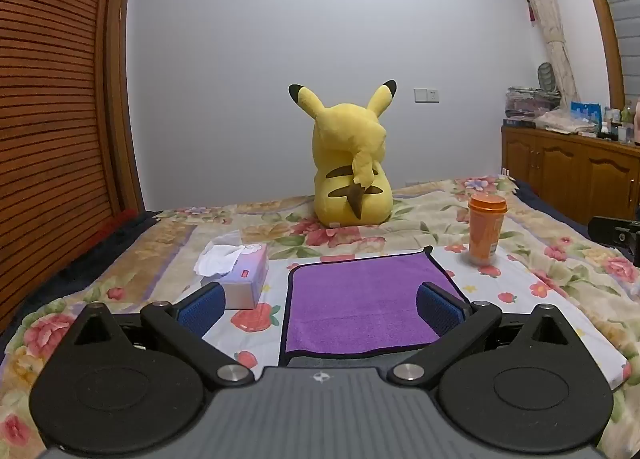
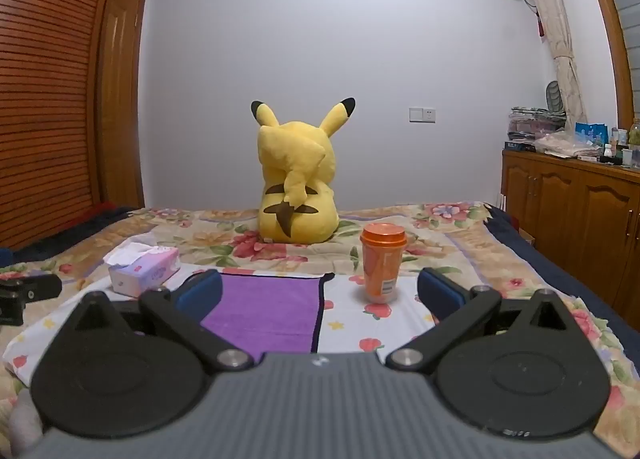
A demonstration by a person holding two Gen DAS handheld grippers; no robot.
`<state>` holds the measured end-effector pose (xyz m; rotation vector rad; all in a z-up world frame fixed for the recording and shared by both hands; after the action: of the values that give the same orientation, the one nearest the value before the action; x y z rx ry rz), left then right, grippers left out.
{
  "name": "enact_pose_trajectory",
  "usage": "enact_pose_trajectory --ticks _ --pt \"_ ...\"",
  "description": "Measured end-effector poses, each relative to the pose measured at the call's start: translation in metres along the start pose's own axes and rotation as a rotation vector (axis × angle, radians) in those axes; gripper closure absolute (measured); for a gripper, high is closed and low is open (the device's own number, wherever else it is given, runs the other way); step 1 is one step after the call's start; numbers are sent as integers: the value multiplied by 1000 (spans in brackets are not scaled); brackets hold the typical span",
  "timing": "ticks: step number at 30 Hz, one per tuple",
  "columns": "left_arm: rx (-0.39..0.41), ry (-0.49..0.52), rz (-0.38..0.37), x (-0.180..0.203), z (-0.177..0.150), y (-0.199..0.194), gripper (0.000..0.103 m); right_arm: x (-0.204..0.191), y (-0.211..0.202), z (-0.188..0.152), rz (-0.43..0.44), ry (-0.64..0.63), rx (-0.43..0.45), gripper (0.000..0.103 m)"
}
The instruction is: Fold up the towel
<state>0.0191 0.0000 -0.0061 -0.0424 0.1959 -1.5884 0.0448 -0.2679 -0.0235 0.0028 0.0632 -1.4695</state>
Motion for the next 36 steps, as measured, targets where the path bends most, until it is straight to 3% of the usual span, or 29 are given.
enact_pose_trajectory --ticks 36 --pt "9 -5 0 -1 0 0 0 -2 4 -5 -7 -13 -3 0"
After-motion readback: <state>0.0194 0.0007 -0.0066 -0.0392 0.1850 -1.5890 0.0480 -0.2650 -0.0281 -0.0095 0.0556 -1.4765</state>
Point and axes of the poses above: each gripper's, at about its wrist camera, not at the fingertips, and y roughly the way its jaws point, x to its right, z to its top, the point moved 2 cm from there along y, roughly the way its jaws point, and after that the axes turned 9 degrees about x, right-handed, at the moved point
